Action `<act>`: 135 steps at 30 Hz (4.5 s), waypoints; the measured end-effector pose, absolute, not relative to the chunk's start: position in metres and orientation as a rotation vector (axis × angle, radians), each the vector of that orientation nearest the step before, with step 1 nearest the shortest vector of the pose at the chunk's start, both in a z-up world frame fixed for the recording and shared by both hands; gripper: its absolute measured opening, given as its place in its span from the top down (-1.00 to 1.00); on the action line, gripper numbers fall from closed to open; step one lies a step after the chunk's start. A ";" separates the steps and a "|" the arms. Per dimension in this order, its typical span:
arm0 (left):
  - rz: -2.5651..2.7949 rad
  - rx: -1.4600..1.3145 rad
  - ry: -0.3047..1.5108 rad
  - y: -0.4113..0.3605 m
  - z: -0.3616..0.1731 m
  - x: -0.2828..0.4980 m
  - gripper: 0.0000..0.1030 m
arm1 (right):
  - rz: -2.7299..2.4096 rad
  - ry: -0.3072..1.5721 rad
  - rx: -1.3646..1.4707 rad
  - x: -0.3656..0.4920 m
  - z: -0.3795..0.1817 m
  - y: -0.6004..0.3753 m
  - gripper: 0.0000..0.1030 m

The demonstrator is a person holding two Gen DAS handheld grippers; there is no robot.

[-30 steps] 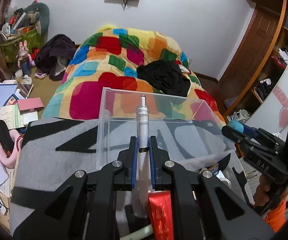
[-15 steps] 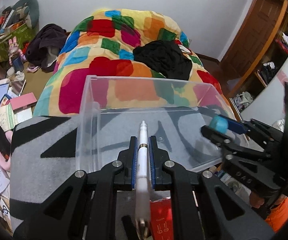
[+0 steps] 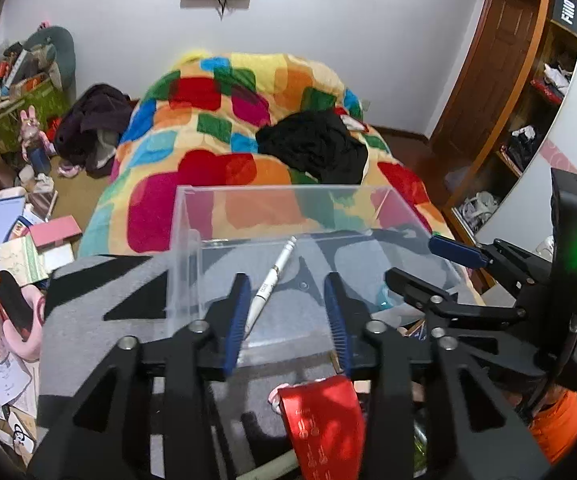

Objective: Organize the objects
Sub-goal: 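Grasp the white pen with the left gripper while the right gripper carries blue tape into the box, then grasp the mint-green bottle with the left gripper while the right gripper drops the green jar in the box, then drop the red packet into the box with the left gripper while the right gripper places the beige tube inside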

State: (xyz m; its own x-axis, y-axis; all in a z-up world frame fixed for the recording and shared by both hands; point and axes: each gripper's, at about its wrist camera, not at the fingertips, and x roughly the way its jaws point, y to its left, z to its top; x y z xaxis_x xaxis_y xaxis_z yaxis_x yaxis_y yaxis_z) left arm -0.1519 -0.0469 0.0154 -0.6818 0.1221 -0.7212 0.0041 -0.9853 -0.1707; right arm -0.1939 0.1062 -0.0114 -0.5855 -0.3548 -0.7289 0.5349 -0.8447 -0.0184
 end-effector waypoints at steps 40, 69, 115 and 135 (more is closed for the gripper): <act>3.025 -1.413 -0.161 -0.081 -0.079 0.006 -0.54 | -2.309 0.078 1.134 -0.066 -0.056 0.142 -0.14; 3.020 -1.081 -0.218 -0.062 -0.014 -0.013 0.52 | -2.314 0.050 0.929 -0.051 -0.005 0.165 0.25; 2.726 -1.389 -0.154 -0.039 -0.032 -0.182 0.52 | -2.286 0.260 1.176 -0.217 -0.036 0.095 0.25; 2.919 -1.205 -0.056 -0.023 0.003 -0.111 -0.76 | -2.391 0.230 0.980 -0.154 0.002 0.151 -0.19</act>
State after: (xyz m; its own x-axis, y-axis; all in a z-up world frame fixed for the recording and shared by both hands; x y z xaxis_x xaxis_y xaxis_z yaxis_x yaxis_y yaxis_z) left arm -0.1114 -0.0234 0.0033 -0.7086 -0.0022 -0.7056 0.0295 -0.9992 -0.0265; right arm -0.1541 0.1514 0.0024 -0.5892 -0.4178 -0.6916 0.5421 -0.8391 0.0451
